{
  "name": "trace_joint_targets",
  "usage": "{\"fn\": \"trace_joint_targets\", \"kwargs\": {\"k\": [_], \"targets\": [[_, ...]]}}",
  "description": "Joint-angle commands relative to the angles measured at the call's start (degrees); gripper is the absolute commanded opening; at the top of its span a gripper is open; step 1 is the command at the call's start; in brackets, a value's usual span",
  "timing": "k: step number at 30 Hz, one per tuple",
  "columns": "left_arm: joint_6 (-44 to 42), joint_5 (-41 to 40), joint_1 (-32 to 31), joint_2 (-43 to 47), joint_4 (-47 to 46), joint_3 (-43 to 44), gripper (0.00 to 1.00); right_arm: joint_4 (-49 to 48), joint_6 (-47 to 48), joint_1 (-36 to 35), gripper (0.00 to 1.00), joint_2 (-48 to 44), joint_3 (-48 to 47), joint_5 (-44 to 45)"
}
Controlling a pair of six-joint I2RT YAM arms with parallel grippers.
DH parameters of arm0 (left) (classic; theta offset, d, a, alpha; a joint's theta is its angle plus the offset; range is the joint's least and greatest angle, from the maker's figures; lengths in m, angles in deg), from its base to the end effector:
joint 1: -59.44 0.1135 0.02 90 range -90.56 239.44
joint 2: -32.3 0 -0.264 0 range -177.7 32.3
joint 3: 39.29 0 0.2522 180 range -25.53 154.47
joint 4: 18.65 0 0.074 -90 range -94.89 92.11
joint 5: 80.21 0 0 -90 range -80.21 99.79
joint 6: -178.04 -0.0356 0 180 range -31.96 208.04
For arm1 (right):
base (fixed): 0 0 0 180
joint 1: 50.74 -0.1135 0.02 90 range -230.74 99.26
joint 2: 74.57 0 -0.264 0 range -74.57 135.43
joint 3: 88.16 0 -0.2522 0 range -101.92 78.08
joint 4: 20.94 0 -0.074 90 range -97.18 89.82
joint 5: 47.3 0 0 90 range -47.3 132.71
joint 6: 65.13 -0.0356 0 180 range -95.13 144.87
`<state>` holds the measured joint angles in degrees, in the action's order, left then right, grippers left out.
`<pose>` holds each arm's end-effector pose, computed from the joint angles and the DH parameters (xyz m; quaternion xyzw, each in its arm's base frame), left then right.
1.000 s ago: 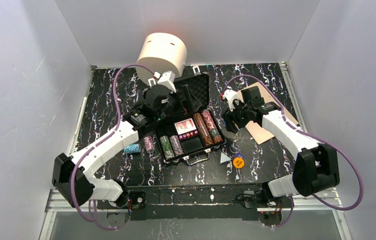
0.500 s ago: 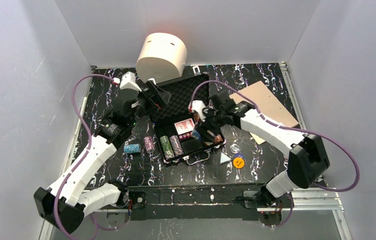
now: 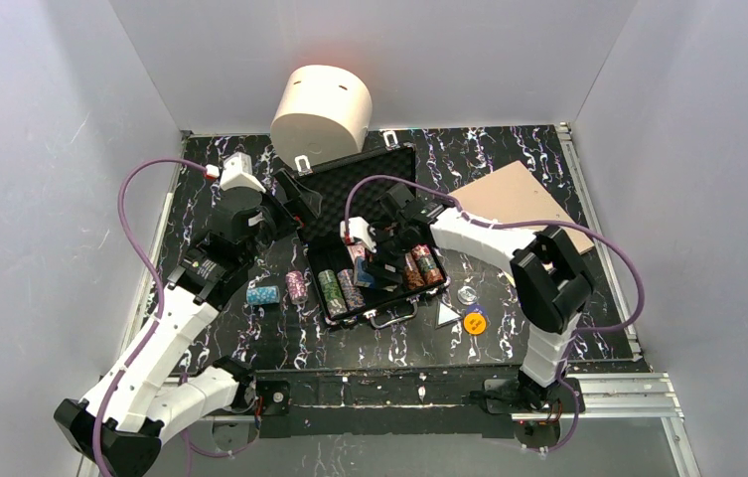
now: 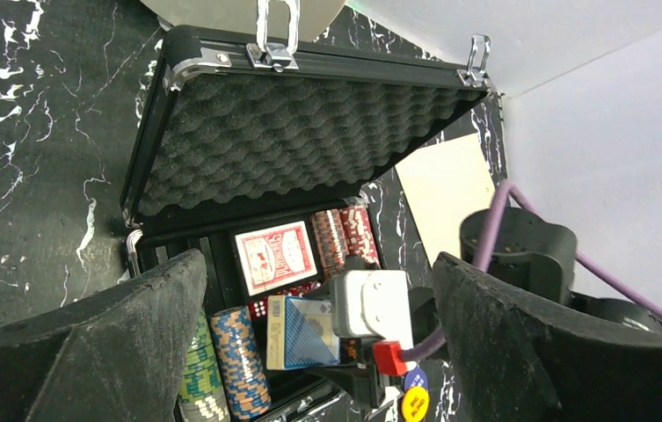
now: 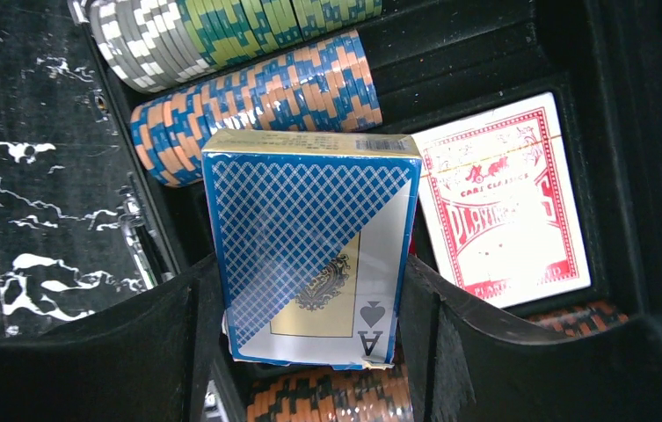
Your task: Pack up texas hold em set
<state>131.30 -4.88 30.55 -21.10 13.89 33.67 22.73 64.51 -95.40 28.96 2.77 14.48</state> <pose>0.1846 -0.0916 0.3855 -0.1759 0.7601 -0.2829 0.5580 0.2596 0.2802 0.2177 -0.6754 0.6465 0.2459 0.2557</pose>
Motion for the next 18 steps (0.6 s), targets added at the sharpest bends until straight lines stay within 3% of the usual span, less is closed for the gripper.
{"fn": "trace_joint_targets", "kwargs": {"k": [1,11,18], "targets": [[-1.20,1.47,0.06,0.90,1.93,0.55,0.98,0.25,5.90,0.08,0.53,2.47,-3.61,-2.84],[-1.57,0.93,0.06,1.02,2.75,0.02,0.98,8.31,11.56,0.10,0.55,5.62,-6.85,-3.59],[-1.96,-0.75,0.06,0.98,2.83,0.03,0.98,11.46,11.58,0.09,0.63,6.41,-7.14,-1.36]]}}
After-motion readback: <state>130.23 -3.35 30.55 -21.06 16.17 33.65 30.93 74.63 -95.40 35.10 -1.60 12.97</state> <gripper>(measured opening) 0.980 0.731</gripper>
